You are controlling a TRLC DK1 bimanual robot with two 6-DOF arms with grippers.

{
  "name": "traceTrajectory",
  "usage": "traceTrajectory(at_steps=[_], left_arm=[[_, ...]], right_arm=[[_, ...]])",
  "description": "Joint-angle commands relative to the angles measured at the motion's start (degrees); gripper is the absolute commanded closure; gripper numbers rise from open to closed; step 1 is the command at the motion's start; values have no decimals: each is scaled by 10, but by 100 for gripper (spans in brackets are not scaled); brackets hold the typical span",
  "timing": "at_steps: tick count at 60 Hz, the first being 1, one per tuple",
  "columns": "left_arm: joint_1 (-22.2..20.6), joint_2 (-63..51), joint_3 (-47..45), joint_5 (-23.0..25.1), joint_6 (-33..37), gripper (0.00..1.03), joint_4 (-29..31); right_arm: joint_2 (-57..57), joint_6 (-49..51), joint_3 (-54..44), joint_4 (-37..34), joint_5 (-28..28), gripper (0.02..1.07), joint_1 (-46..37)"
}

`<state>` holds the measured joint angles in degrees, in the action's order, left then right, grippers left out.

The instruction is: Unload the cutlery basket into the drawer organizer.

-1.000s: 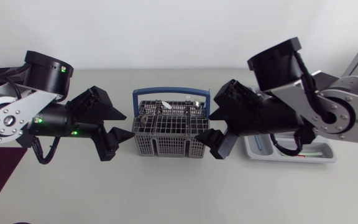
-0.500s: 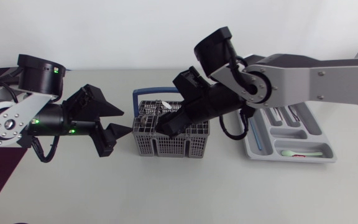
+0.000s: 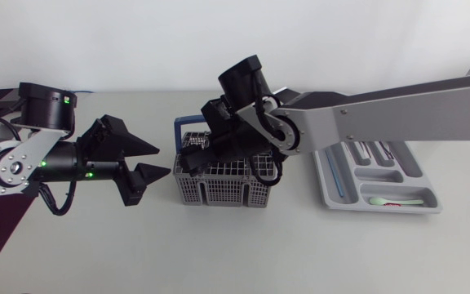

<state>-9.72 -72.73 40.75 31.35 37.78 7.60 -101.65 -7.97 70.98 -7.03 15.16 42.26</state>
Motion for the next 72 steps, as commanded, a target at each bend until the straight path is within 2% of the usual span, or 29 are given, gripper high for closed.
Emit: traceTrajectory(at_steps=[1,13,40,64,72], left_arm=[[11,-20,-13,15,21,17,-5],[37,-39,-11,56,48,17,-4],[49,-86,14,75,64,17,-6],[48,-92,21,80,65,17,-5],[49,-92,17,81,65,17,-5]], right_arm=[[-18,-23,16,12,-16,22,11],[-37,-33,26,37,-27,33,10],[-70,-49,54,37,-27,81,5],[-84,-50,59,32,-21,99,2],[-73,-51,53,35,-21,100,2]])
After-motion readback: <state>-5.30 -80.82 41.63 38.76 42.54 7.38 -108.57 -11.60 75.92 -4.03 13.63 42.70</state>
